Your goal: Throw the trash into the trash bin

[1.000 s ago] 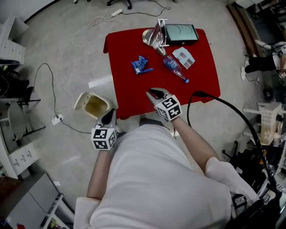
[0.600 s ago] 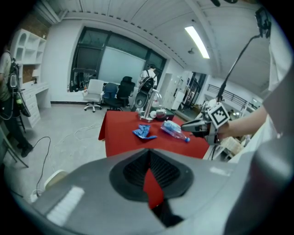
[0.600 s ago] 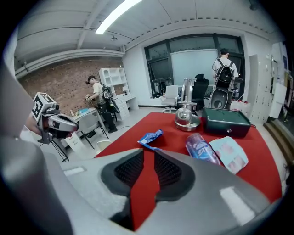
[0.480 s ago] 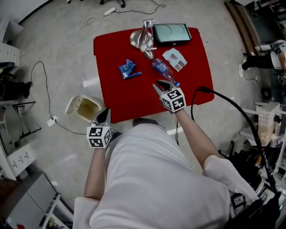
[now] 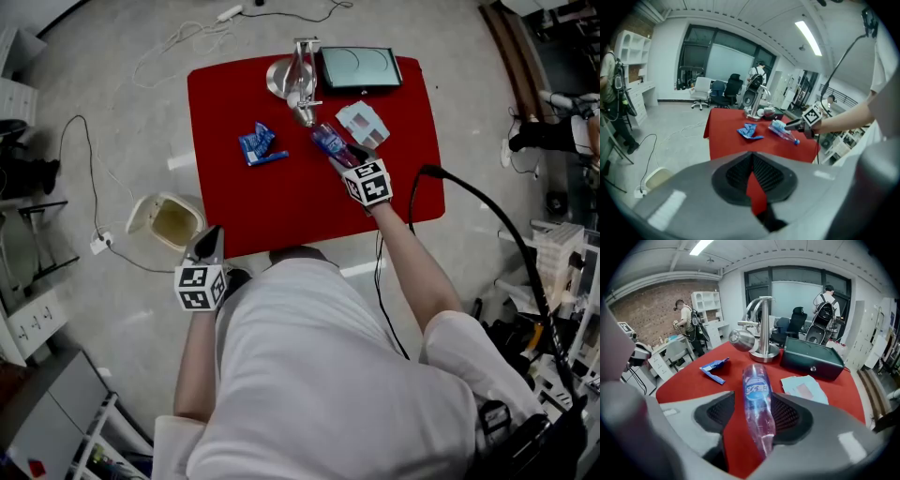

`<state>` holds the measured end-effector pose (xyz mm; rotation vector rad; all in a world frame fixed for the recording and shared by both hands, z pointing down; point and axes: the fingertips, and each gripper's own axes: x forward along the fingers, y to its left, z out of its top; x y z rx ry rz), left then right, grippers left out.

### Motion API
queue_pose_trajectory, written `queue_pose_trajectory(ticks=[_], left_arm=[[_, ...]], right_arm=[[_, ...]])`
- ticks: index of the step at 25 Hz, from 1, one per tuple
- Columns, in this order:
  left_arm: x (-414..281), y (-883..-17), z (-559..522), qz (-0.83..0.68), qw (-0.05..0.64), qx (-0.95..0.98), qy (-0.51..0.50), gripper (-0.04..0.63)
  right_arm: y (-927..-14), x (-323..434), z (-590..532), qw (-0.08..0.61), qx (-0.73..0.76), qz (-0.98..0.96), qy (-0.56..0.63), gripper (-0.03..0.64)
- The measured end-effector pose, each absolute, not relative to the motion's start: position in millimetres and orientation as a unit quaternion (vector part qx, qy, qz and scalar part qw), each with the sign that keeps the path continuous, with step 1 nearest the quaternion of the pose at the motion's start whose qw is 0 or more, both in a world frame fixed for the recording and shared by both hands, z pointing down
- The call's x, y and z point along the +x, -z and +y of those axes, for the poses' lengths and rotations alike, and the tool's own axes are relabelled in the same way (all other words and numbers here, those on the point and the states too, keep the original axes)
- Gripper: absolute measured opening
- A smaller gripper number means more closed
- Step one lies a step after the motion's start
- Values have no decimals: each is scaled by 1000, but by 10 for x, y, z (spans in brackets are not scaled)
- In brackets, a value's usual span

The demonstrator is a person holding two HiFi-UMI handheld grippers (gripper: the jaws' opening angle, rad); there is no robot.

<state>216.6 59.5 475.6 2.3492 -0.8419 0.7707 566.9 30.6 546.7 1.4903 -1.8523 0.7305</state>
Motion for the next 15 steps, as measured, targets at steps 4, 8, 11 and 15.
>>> queue_pose_trajectory(ticks=[4, 8, 11, 15], left_arm=[[2205, -4783, 577, -319, 268, 863, -286, 5], [2151, -4816, 538, -332, 273, 857, -286, 5], [2062, -4838, 518, -341, 277, 851, -288, 4], [1944, -4879, 507, -353, 286, 844, -285, 5]], right_arm=[[-5783, 5814, 224, 354, 552, -693, -299, 300], [-6090, 5793, 233, 383, 521, -689, -326, 330], [-6185, 5722, 215, 386, 511, -687, -343, 330], [-6168, 5661, 179, 385, 505, -692, -343, 325]])
